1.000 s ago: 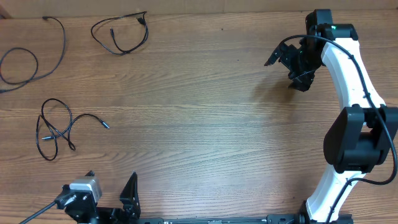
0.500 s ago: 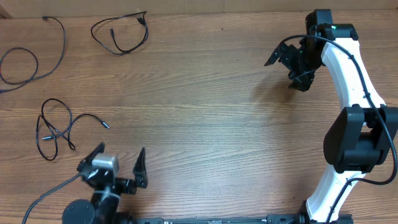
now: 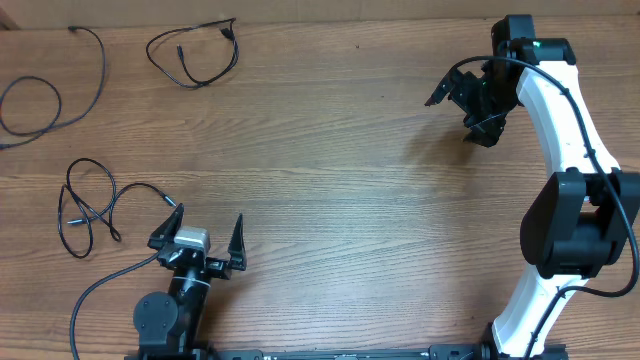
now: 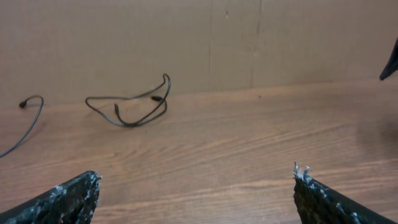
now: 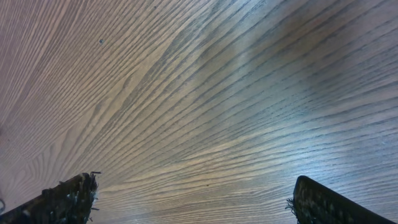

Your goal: Untangle cables

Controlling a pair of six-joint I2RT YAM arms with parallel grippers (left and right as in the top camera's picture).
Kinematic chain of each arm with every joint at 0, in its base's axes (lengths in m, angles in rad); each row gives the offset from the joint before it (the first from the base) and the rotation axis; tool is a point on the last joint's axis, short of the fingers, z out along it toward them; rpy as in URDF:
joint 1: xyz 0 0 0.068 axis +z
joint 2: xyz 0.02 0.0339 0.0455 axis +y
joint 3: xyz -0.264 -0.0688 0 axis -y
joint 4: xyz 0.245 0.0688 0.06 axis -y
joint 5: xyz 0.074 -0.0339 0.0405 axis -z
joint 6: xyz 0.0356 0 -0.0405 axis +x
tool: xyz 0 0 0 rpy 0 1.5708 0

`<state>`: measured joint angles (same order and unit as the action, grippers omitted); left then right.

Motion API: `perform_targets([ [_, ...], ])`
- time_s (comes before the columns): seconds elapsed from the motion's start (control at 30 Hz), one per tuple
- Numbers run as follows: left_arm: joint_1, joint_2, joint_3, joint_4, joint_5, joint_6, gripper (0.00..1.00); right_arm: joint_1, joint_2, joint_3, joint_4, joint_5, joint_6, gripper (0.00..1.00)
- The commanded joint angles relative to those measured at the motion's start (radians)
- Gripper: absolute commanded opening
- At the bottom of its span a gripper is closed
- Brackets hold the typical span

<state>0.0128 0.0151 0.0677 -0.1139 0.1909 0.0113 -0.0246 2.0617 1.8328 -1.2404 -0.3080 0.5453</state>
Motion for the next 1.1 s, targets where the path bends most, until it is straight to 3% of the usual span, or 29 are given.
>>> perform_targets([
  [0.0,-0.008,-0.012,-0.050,0.049,-0.026,0.019,1.00,-0.004,-0.036,0.024,0.005,0.000,-0.004,1.00],
  [1.07,-0.008,-0.011,-0.063,0.051,-0.034,0.019,1.00,-0.004,-0.037,0.024,0.005,0.000,-0.004,1.00],
])
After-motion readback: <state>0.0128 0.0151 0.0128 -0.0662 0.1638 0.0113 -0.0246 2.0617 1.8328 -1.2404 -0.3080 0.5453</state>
